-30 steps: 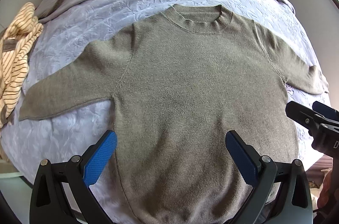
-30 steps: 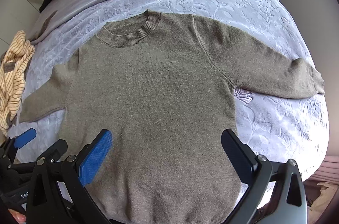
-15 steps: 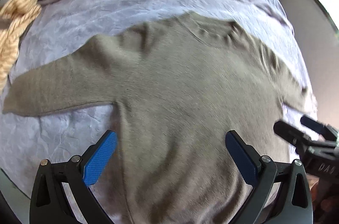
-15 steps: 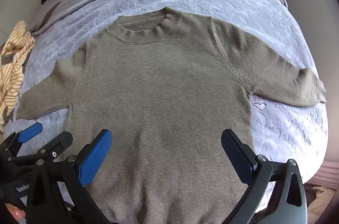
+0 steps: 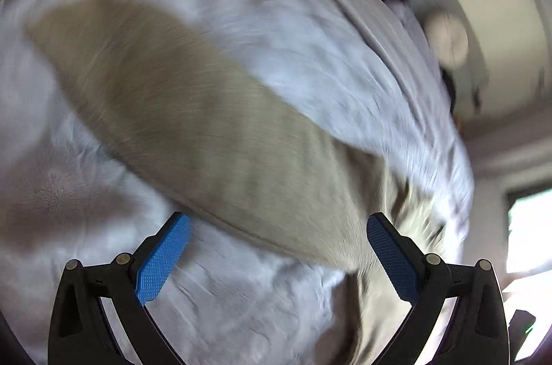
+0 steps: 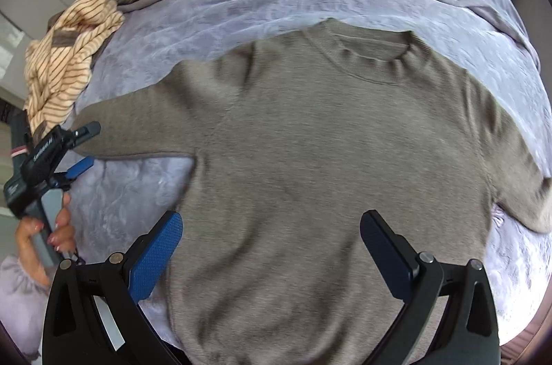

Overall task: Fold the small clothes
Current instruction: 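Grasp the sweater sleeve cuff with the left tool and lift it, then fold the held sleeve across the sweater chest and open the left tool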

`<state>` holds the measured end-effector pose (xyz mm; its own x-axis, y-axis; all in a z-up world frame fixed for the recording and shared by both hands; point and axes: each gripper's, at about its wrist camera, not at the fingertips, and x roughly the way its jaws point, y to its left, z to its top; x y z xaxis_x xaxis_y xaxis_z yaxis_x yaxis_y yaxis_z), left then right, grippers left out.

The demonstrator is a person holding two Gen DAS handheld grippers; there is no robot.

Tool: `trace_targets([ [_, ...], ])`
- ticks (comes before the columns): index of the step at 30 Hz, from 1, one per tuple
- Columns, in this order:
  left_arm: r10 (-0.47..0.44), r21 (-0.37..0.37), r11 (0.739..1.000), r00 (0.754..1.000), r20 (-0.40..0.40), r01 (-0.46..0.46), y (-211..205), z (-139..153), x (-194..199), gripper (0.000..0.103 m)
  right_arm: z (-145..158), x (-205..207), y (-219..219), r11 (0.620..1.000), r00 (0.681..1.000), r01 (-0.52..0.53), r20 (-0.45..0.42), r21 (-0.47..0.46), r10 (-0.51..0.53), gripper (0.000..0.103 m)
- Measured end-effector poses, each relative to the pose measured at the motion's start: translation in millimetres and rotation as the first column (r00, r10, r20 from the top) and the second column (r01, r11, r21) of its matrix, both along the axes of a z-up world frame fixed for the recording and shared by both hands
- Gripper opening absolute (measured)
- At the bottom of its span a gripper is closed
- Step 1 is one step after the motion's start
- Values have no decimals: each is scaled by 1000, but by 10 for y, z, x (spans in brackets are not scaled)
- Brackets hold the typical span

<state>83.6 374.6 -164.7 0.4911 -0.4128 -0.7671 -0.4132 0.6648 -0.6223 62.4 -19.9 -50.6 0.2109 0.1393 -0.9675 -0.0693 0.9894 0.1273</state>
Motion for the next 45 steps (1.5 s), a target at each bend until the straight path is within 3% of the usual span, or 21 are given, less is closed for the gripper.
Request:
trace_targets([
  [1, 47, -75, 996, 999, 1, -47, 145, -155, -22, 102, -18, 3, 42, 1000, 1000, -11, -2, 2, 11, 103],
  [4, 134, -194, 972, 991, 3, -131, 320, -387, -16, 102, -74, 15, 226, 999, 999, -45, -12, 5, 45, 103],
  [6, 159, -220, 964, 987, 19, -151, 301, -392, 27, 102, -91, 10, 313, 998, 998, -60, -19, 6, 60, 103],
  [10, 155, -251, 961, 978, 142, -116, 235, -172, 195, 102, -120, 9, 451, 997, 996, -81, -30, 3, 81, 103],
  [12, 157, -206, 971, 974, 166, -122, 224, -100, 277, 102, -118, 2, 504, 996, 996, -90, -29, 7, 90, 103],
  [14, 189, -164, 972, 974, 125, -168, 280, -144, 325, 100, -129, -1, 536, 995, 995, -98, -32, 9, 98, 103],
  [16, 227, -147, 966, 970, 89, -213, 367, -209, 334, 79, -150, -16, 546, 995, 994, -100, -40, 13, 101, 103],
  [17, 235, -136, 965, 969, 79, -223, 383, -243, 321, 63, -155, -23, 539, 995, 994, -98, -42, 15, 99, 103],
  [18, 234, -121, 967, 969, 83, -223, 399, -253, 322, 36, -158, -35, 527, 995, 995, -95, -42, 18, 96, 103],
  [20, 202, -94, 977, 973, 109, -192, 386, -225, 329, 12, -174, -59, 481, 996, 995, -85, -44, 27, 86, 103],
  [25, 104, 33, 993, 971, 217, -114, 123, 211, 275, 12, -245, -104, 295, 995, 994, -73, -73, 67, 77, 103],
  [31, -117, 126, 989, 925, 361, 76, -746, 917, 442, 12, -193, -84, -40, 994, 998, -39, -50, 100, 44, 103],
  [36, -338, 170, 941, 845, 414, 293, -1910, 1194, 649, 12, -122, -105, -512, 994, 999, 28, -24, 108, -26, 103],
  [41, -547, 204, 836, 756, 358, 509, -3209, 1009, 721, 12, -114, -235, -1163, 983, 988, 155, -14, 101, -154, 103],
  [42, -590, 221, 807, 738, 329, 547, -3462, 917, 715, 12, -127, -274, -1298, 979, 984, 180, -16, 96, -180, 103],
  [45, -673, 286, 735, 713, 196, 615, -3974, 607, 669, 13, -206, -392, -1658, 964, 968, 252, -32, 85, -250, 103],
])
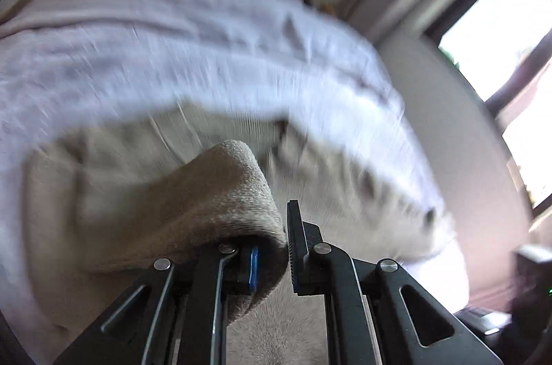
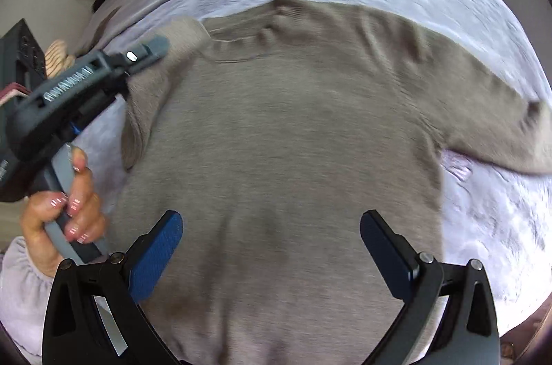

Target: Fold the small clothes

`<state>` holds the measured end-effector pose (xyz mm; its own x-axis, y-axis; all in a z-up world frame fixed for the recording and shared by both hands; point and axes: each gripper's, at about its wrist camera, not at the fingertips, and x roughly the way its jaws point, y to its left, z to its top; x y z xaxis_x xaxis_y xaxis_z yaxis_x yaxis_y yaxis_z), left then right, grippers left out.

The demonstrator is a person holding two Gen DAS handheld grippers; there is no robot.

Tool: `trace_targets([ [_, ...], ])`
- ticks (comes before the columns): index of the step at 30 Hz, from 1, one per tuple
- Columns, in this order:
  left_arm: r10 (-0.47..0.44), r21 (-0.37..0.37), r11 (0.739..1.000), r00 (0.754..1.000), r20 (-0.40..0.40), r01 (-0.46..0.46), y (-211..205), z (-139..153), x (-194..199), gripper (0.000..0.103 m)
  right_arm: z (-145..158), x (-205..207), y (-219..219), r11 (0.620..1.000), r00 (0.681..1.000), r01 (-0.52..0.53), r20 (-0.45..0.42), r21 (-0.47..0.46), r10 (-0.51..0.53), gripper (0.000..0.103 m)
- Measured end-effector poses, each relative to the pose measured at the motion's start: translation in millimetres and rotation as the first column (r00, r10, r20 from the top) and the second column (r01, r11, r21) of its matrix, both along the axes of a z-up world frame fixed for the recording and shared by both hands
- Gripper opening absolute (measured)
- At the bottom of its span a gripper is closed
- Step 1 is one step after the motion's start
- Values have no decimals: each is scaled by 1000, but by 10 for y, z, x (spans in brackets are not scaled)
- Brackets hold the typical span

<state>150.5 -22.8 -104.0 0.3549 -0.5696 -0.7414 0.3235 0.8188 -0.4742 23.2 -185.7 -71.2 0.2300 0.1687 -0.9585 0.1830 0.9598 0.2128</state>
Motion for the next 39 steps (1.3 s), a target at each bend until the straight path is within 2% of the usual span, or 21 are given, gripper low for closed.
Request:
trace_targets([
  [3, -21, 150, 988, 998, -53, 29, -245, -272, -68, 14, -116, -93, -286, 998, 998, 58, -28, 0, -58, 103],
  [4, -26, 191, 981, 998, -50, 36, -276, -311, -119, 20, -153, -111, -334, 998, 997, 69, -36, 0, -69, 103],
  [6, -28, 223, 974, 999, -37, 36, -278, -299, -253, 69, -221, -128, -435, 996, 995, 86, -51, 3, -86, 103],
  [8, -15, 233, 972, 1000, 2, 14, -211, -150, -338, 82, -232, -107, -496, 996, 995, 87, -53, 1, -87, 103],
  [11, -2, 215, 977, 1000, 29, -4, 59, 113, -455, 82, -174, -31, -480, 997, 998, 62, -28, -37, -63, 103],
  [14, 81, 242, 966, 995, 58, -93, 487, 251, -380, 82, -34, 148, -268, 993, 999, -30, 34, -114, 34, 103],
  [16, 168, 281, 943, 984, 61, -178, 887, 235, -311, 82, 74, 341, 36, 973, 984, -136, 87, -184, 154, 103],
  [18, 255, 360, 899, 967, 33, -249, 1256, 99, -185, 82, 121, 467, 342, 939, 958, -228, 112, -256, 263, 103],
  [20, 313, 425, 860, 950, -3, -282, 1511, -68, -81, 82, 80, 643, 766, 872, 910, -336, 116, -355, 398, 103],
  [22, 357, 457, 836, 934, -30, -305, 1709, -230, -14, 82, -41, 775, 1160, 784, 850, -429, 93, -448, 518, 102],
  [24, 379, 471, 827, 923, -64, -307, 1814, -427, 34, 82, -275, 874, 1547, 653, 772, -514, 32, -556, 635, 101],
  [26, 378, 481, 825, 922, -79, -297, 1812, -562, 58, 82, -549, 932, 1796, 507, 705, -568, -66, -648, 706, 90],
  [27, 374, 482, 826, 924, -82, -292, 1813, -605, 57, 82, -706, 947, 1889, 414, 672, -582, -127, -700, 730, 76],
  [28, 372, 486, 825, 925, -82, -289, 1801, -634, 61, 82, -835, 957, 1940, 330, 644, -587, -179, -739, 744, 44],
  [29, 371, 487, 825, 925, -81, -287, 1776, -656, 72, 82, -890, 969, 1929, 303, 634, -590, -197, -749, 748, 23],
  [30, 370, 485, 825, 926, -80, -288, 1764, -666, 75, 82, -888, 1020, 1874, 334, 646, -594, -187, -732, 740, 11],
  [33, 371, 481, 827, 925, -81, -290, 1752, -693, 67, 82, -534, 1262, 1366, 669, 816, -462, 18, -582, 578, 11],
  [35, 372, 481, 828, 924, -85, -289, 1757, -719, 72, 82, -290, 1332, 878, 869, 901, -309, 175, -388, 398, 11],
  [37, 372, 481, 828, 924, -86, -288, 1756, -718, 84, 82, -206, 1291, 345, 970, 951, -132, 249, -204, 181, 12],
  [38, 370, 482, 828, 925, -85, -287, 1736, -714, 74, 82, -243, 1241, 55, 994, 966, -41, 252, -103, 66, 12],
  [39, 369, 485, 826, 926, -83, -286, 1734, -719, 74, 82, -338, 1179, -219, 999, 972, 42, 230, 13, -43, 19],
])
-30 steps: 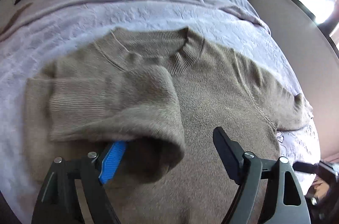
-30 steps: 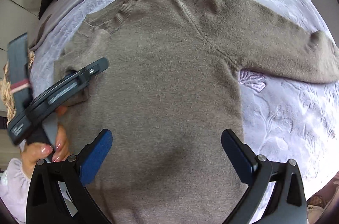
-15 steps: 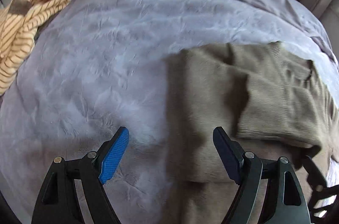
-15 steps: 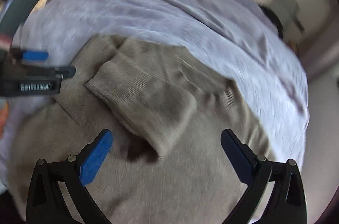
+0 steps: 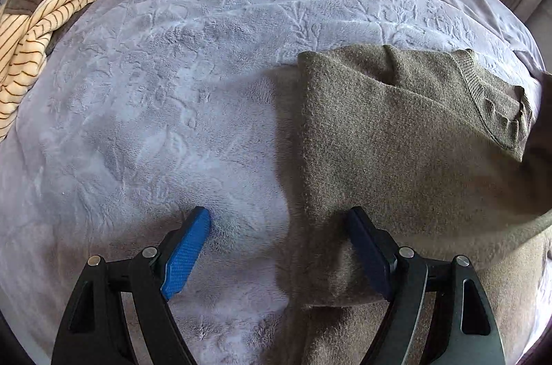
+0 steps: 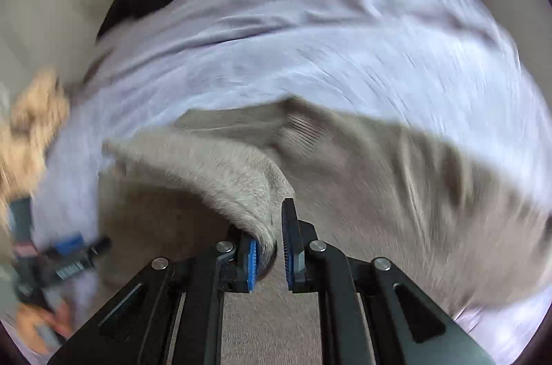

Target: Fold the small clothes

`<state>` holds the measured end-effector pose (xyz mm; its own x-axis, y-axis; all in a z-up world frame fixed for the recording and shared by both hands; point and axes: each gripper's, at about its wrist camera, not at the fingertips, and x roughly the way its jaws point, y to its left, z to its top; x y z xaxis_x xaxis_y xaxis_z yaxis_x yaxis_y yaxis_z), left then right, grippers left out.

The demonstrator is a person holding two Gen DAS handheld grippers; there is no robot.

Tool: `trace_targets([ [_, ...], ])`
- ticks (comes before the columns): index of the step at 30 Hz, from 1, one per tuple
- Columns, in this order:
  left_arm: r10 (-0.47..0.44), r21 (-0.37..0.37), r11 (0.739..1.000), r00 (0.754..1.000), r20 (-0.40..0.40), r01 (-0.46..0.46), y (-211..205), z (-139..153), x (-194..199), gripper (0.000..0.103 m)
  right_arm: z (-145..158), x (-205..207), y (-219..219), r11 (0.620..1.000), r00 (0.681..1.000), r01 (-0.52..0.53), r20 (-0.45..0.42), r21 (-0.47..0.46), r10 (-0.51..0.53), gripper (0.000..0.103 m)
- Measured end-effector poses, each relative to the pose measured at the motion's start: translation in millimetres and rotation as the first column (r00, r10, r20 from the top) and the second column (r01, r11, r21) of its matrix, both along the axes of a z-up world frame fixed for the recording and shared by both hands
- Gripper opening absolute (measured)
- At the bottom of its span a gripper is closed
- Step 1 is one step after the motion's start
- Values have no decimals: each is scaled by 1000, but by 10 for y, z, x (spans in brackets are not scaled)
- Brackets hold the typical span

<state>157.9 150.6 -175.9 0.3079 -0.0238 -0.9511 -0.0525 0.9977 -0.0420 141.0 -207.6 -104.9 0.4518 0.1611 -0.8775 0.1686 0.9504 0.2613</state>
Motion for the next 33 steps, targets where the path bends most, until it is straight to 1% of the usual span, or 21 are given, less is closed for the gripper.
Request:
trace_targets([
  [1, -1, 5, 1000, 1000, -1, 1, -4, -4, 4, 82, -97, -60, -168, 995, 998, 60, -28, 84, -57, 38],
  [2, -2, 8, 1000, 1000, -3, 2, -9, -12, 5, 82, -223, -132, -357, 978, 990, 131, -76, 162, -120, 47],
  [3, -1, 10, 1000, 1000, -2, 1, -9, -15, 8, 82, -315, -192, -478, 962, 982, 177, -105, 207, -159, 64],
  [4, 0, 13, 1000, 1000, -5, 0, -12, -22, 11, 82, -384, -277, -614, 940, 973, 225, -116, 257, -201, 69],
  [7, 6, 23, 1000, 1000, -7, -6, -23, -7, 16, 82, -476, -436, -809, 884, 953, 302, -130, 357, -273, 69],
  [9, 15, 23, 1000, 1000, -3, -15, -26, 25, 20, 82, -513, -513, -924, 832, 932, 363, -147, 419, -332, 69],
  [10, 18, 21, 1000, 1000, -2, -18, -27, 37, 19, 82, -548, -534, -997, 796, 917, 398, -162, 456, -365, 62],
  [11, 19, 23, 1000, 1000, -4, -19, -34, 37, 19, 82, -569, -536, -1030, 773, 906, 420, -175, 475, -385, 52],
  [12, 18, 29, 999, 1000, -8, -18, -44, 29, 18, 82, -588, -506, -1084, 751, 896, 440, -191, 492, -400, 13],
  [13, 18, 33, 999, 1000, -8, -17, -51, 22, 16, 82, -590, -476, -1099, 738, 896, 441, -198, 511, -398, 8],
  [14, 15, 38, 999, 1000, -5, -14, -60, 18, 10, 82, -505, -429, -1098, 747, 914, 398, -157, 533, -375, 8],
  [15, 11, 42, 999, 1000, 1, -11, -65, 14, 5, 82, -410, -386, -1066, 767, 931, 351, -113, 536, -347, 8],
  [17, 5, 50, 999, 1000, 9, -6, -87, -8, -11, 82, -156, -293, -973, 836, 967, 224, -10, 502, -253, 8],
  [18, 5, 52, 999, 1000, 9, -6, -98, -21, -19, 82, -102, -270, -953, 867, 977, 181, 15, 464, -212, 8],
  [19, 7, 53, 999, 1000, 7, -7, -108, -30, -20, 82, -122, -262, -953, 895, 982, 169, 8, 413, -189, 8],
  [20, 8, 54, 998, 1000, 7, -8, -112, -29, -29, 82, -168, -265, -981, 910, 983, 174, -13, 375, -183, 8],
  [23, 6, 54, 999, 1000, -5, -5, -116, -6, -45, 82, -467, -336, -1116, 928, 967, 245, -142, 282, -212, 12],
  [24, 3, 51, 999, 1000, -8, -2, -115, 10, -55, 82, -541, -387, -1168, 932, 958, 265, -176, 246, -226, 11],
  [26, -11, 53, 999, 1000, -6, 11, -123, 71, -93, 82, -550, -478, -1232, 935, 956, 272, -170, 229, -237, 13],
  [31, -68, 35, 997, 998, -5, 69, -236, 265, -224, 82, -329, -574, -1150, 975, 961, 215, -189, 58, -201, 38],
  [33, -89, 27, 996, 996, -9, 89, -328, 336, -283, 82, -281, -646, -1139, 978, 961, 203, -202, 40, -191, 46],
])
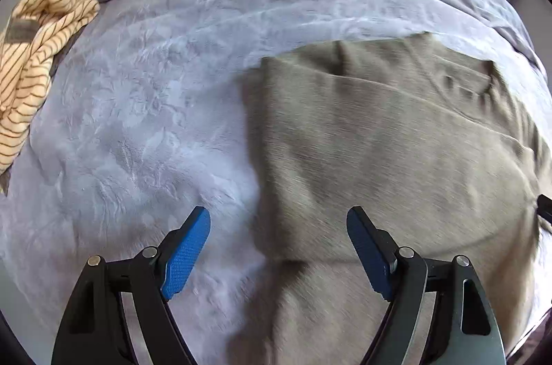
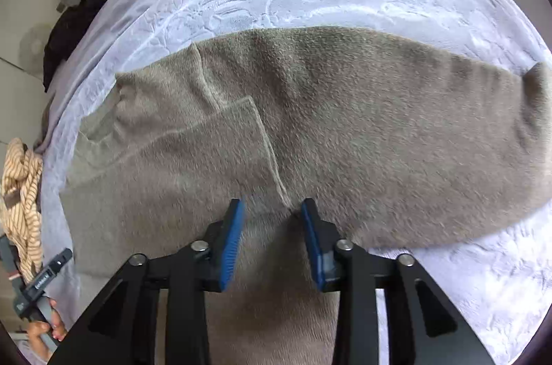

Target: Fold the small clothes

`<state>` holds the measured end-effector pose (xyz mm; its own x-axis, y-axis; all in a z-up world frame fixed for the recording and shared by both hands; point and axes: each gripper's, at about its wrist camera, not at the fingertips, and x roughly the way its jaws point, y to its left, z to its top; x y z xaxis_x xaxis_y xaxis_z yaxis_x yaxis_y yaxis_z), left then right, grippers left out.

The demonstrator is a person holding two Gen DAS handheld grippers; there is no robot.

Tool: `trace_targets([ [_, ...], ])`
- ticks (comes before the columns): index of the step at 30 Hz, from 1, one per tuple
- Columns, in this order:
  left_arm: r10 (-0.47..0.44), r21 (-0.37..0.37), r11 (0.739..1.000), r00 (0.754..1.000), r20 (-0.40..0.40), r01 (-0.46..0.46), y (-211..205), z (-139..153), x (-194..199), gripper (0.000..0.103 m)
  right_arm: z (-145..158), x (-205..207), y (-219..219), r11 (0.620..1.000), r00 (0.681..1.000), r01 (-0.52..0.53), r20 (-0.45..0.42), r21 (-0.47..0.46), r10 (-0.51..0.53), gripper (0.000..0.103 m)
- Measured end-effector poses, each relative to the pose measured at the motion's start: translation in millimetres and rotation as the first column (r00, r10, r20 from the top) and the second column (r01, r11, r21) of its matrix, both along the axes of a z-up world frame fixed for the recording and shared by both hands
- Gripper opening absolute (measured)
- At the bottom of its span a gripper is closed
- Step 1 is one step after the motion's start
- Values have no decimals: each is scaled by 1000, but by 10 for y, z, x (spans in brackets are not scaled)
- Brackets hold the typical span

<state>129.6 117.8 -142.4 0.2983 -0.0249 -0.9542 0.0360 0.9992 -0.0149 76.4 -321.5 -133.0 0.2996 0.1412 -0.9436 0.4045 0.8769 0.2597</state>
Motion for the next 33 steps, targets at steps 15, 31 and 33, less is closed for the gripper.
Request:
trace_targets([
  [15, -257, -69, 965, 964, -73, 252, -1169, 301, -620, 82, 213, -799, 197, 980, 998, 52, -26, 191, -48, 67],
  [31, -384, -59, 923, 916, -112, 380, -2175, 155, -779, 82, 89, -1449, -971, 891, 931, 340, 30, 300, -365, 68],
  [33, -395, -59, 919, 912, -108, 390, -2336, 136, -765, 82, 92, -1498, -1196, 874, 906, 385, 60, 296, -419, 68],
])
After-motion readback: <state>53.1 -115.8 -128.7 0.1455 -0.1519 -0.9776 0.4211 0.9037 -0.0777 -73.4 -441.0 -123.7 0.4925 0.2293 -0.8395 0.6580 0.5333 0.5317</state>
